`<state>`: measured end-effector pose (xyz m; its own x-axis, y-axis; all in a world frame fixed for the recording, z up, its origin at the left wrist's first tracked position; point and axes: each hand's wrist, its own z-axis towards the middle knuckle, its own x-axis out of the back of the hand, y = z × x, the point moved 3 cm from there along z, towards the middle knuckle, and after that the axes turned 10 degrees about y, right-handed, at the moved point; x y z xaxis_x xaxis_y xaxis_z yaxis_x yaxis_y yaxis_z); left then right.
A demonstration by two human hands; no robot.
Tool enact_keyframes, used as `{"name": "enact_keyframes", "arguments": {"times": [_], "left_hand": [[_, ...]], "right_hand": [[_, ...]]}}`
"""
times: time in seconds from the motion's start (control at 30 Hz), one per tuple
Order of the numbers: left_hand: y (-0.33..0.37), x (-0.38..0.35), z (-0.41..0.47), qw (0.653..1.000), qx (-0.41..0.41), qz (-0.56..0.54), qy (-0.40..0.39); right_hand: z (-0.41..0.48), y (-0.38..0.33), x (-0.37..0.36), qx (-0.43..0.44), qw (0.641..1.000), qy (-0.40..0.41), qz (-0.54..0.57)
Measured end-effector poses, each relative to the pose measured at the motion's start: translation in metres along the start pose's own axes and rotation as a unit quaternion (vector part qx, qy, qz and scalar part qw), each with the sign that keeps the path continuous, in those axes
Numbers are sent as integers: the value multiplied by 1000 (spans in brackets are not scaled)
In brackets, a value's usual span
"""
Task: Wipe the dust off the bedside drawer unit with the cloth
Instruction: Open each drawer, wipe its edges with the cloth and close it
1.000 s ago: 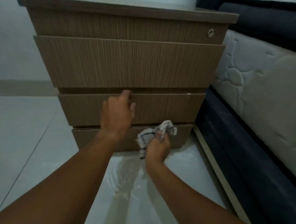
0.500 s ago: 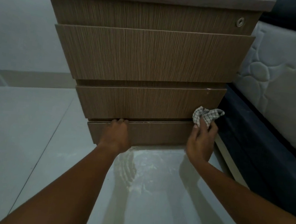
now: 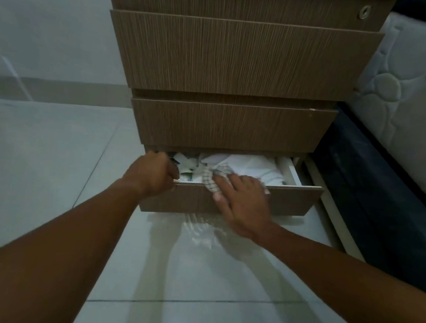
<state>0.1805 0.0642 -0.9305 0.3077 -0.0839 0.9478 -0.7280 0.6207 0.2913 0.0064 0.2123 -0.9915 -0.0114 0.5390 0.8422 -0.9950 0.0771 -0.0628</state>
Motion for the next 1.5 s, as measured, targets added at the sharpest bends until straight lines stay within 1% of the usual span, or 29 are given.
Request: {"name": "enact_keyframes", "arguments": {"times": [0.07,0.13,0.2,0.27,0.3,0.37,0.47,0.53,0.63,0.73,0.8,0.83,0.87,0.9,0.93,0.97,1.0,1.03,1.07,1.17,1.27,1.3,1.33,1.37,1.4,1.47,1.5], "left_hand": [[-10,9,-8,999,24,24,11],[-19,13,-15,998,37,53,27],[-25,15,-19,995,48,79,46],[-32,15,-20,993,59,89,57],[-33,16,-20,993,56,93,49],[-32,16,-17,994,36,100,30],[-20,18,-14,994,0,106,16],[0,15,-13,995,-37,97,13],[39,7,-11,995,-86,54,-2],[73,-5,-5,994,-108,21,-14],[92,-12,0,993,-121,16,-8],[101,-15,2,991,-130,17,-2],[108,-19,3,990,-138,25,8],[113,-22,5,989,-145,33,23],[117,-25,6,988,-146,36,36],[118,-26,7,989,-141,32,45],[118,-27,8,989,-135,24,48],[118,-27,8,990,-131,14,47],[119,-27,9,991,-130,8,43],[119,-27,14,992,-124,2,31],[118,-28,16,993,-106,3,51],[118,-29,16,993,-101,2,61],[117,-28,16,993,-96,1,67],[116,-28,17,993,-91,-4,71],[114,-28,19,994,-85,-13,72],[109,-27,24,995,-66,-37,66],[106,-26,26,995,-56,-48,60]], "right_hand": [[15,-41,-11,30,999,21,9],[30,-77,-23,66,998,18,12],[42,-96,-30,104,994,7,11],[50,-99,-32,151,988,-9,-1],[53,-97,-33,178,984,-17,-12],[55,-84,-32,224,974,-6,-19],[43,-51,-29,232,972,21,-27],[29,-21,-24,209,976,47,-47],[6,34,-7,160,983,47,-78],[-22,94,21,89,989,50,-111],[-44,134,33,2,989,69,-129],[-55,150,37,-64,988,81,-115],[-67,162,37,-146,981,106,-68],[-78,168,37,-237,960,149,-1],[-89,168,33,-327,922,197,69],[-99,163,26,-412,872,231,128],[-107,154,15,-494,815,246,179],[-114,142,3,-561,754,253,229],[-118,128,-8,-608,697,265,273],[-102,94,-28,-676,564,301,367],[-69,79,-42,-728,403,349,431],[-56,73,-46,-737,360,356,447],[-45,63,-52,-748,335,353,452],[-34,51,-58,-756,334,336,451],[-25,35,-66,-760,347,320,447],[-10,-5,-72,-749,388,282,457],[-4,-27,-73,-744,391,257,477]]}}
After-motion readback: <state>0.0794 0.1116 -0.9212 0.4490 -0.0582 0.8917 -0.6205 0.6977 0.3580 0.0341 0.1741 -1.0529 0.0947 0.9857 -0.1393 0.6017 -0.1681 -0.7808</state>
